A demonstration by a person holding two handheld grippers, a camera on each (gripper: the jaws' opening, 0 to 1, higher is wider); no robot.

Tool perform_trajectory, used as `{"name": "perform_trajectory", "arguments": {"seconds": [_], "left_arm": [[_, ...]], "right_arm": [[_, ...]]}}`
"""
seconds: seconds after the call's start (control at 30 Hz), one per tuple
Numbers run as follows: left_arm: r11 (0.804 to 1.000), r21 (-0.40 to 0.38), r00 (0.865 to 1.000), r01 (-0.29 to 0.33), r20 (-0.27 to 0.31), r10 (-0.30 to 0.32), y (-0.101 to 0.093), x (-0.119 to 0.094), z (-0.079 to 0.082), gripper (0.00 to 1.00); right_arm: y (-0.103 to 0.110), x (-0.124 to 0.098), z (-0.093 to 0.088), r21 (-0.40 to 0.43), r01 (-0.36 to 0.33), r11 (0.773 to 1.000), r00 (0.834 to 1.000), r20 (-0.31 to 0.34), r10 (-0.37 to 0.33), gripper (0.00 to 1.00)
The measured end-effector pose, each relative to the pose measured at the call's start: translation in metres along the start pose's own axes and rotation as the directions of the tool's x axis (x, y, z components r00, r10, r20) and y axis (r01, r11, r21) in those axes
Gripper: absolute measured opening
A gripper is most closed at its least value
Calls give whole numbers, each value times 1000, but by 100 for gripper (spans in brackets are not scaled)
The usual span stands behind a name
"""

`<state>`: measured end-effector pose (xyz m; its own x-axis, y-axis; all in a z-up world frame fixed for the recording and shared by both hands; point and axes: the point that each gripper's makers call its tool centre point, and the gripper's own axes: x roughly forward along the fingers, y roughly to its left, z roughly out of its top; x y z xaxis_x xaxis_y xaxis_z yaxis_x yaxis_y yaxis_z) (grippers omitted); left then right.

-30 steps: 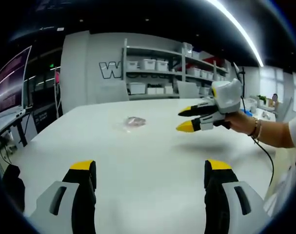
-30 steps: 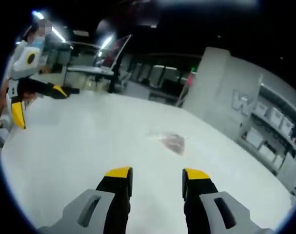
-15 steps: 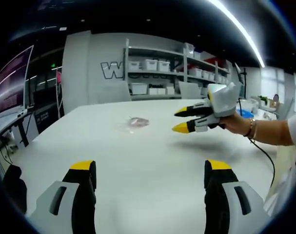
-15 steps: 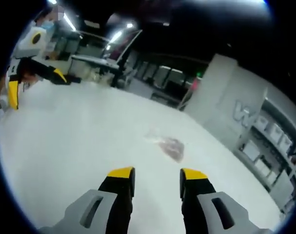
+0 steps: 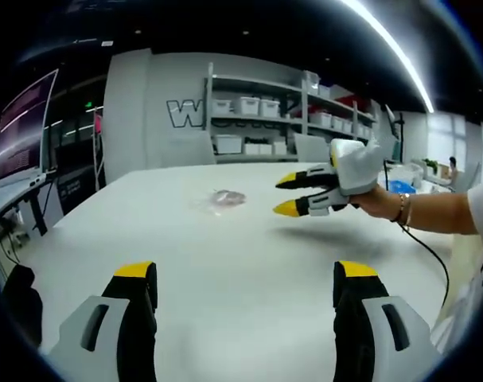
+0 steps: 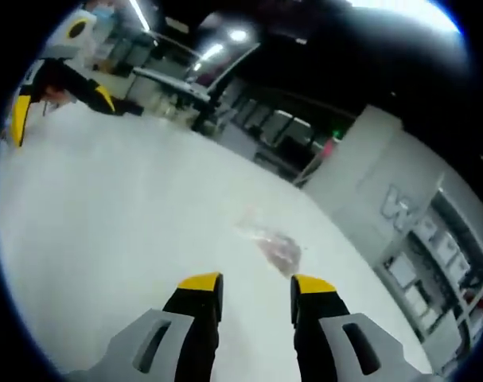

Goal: Open the resealable bag by pulling the two sides of the seal apart until the entire bag opening is separated and visibly accessible.

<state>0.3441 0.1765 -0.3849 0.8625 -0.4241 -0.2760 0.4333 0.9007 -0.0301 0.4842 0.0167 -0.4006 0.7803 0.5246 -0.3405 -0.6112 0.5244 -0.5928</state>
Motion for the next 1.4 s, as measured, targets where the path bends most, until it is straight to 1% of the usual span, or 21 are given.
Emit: {"name": "perform_trajectory", "arguments": {"seconds": [0.13, 0.27, 0.43, 0.63, 0.8, 0.97, 1.13, 1.3, 1.4], "left_arm": [[1000, 9, 1000, 10, -8, -10, -3, 0, -1, 90], [1000, -1, 1000, 4, 3, -4, -2, -2, 1, 90], [1000, 9, 1000, 17, -14, -17, -7, -2, -4, 90], [1000, 6, 1000, 11, -8, -11, -5, -2, -2, 90], [1000, 4, 1000, 14, -9, -14, -5, -1, -4, 90], [1000, -4, 1000, 18, -14, -18, -4, 3, -6, 90], [1000, -5, 1000, 17, -10, -17, -2, 2, -5, 90], [1000, -8, 1000, 10, -13, -10, 4, 1, -7, 90], [1000, -11, 1000, 12, -14, -12, 5, 2, -7, 90]], "right_arm": [[1, 4, -1, -37, -4, 999, 1000, -7, 4, 31], [0, 10, -1, -50, -8, 999, 1000, -10, 8, 31], [-1, 17, 0, -84, -5, 996, 1000, -12, 4, 31], [-2, 27, 0, -113, -7, 994, 1000, -11, 6, 31], [-2, 33, -2, -113, -17, 994, 1000, -14, 15, 31], [-5, 43, -2, -156, -19, 988, 1000, -21, 16, 29], [-8, 48, 4, -192, -14, 981, 1000, -7, 13, 28], [-8, 54, 3, -201, -22, 979, 1000, -8, 21, 28], [-6, 59, 4, -222, -27, 975, 1000, -11, 25, 28]]}}
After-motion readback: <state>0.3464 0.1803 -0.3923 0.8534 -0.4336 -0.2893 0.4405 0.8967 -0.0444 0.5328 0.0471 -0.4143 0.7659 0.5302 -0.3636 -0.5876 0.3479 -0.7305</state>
